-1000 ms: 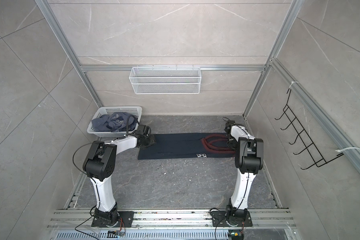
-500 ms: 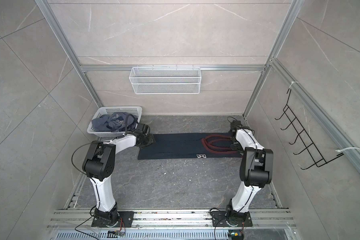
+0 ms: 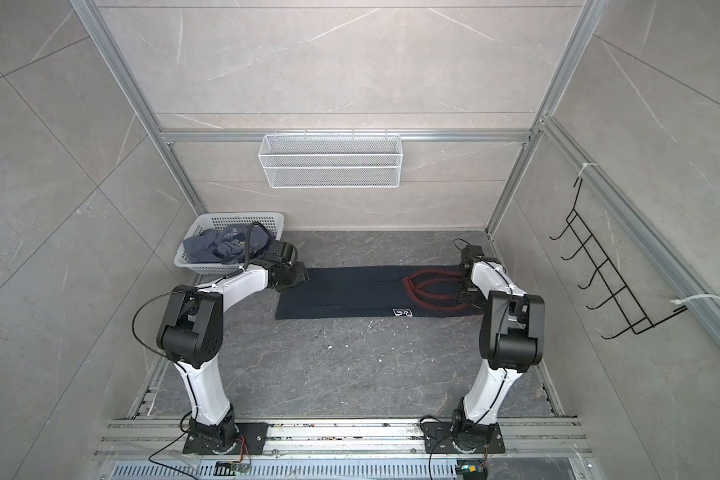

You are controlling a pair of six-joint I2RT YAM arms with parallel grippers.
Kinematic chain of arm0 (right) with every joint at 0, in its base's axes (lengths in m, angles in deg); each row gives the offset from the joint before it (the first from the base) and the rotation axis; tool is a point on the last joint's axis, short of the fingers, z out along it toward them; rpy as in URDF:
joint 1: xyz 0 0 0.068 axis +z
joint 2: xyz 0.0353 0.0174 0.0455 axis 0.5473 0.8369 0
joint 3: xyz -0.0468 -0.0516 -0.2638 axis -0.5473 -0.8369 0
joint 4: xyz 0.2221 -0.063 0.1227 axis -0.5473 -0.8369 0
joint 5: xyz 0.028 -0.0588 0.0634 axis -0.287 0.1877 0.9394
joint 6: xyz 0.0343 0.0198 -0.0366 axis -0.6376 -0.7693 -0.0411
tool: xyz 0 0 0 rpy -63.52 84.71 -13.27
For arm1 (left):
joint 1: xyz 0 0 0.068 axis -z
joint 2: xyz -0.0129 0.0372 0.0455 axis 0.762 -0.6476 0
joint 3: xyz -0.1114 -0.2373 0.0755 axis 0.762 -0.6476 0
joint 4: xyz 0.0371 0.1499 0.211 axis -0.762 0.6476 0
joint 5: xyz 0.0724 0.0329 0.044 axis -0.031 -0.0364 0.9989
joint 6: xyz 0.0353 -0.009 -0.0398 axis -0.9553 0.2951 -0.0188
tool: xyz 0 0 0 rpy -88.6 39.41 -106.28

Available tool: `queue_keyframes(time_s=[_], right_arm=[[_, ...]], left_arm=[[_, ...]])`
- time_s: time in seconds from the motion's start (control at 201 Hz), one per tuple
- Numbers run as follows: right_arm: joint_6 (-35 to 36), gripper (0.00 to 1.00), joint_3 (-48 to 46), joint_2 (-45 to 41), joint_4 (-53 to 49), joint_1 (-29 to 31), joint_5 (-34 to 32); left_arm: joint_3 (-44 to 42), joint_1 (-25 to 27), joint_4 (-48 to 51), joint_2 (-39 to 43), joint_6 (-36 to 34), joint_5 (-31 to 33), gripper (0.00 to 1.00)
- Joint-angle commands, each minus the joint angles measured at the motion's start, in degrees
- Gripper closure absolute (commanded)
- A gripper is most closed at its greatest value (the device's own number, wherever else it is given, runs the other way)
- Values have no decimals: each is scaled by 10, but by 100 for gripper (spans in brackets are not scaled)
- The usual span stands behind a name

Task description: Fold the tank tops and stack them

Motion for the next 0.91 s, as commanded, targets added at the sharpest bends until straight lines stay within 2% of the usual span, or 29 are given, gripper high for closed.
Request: queue_keyframes(time_s=[0.0, 0.264, 0.428, 0.597, 0.831, 0.906], right_arm=[[-3, 13, 9, -6, -4, -26, 11], [-9, 13, 4, -42, -2, -41, 1], [19, 13, -31, -76, 63, -41, 102], [19, 13, -20, -50, 78, -44, 205], [14, 13, -18, -72, 72, -44, 188], [24, 15, -35, -98, 89, -43, 217]], left_arm=[[14, -3, 9, 12, -13, -9, 31], [21, -3, 13, 15, -20, -8, 30], [20, -3, 14, 17, -23, -10, 30], [14, -3, 13, 20, -23, -11, 30], [6, -3, 13, 23, -28, -11, 30], [2, -4, 10, 25, -30, -11, 30]])
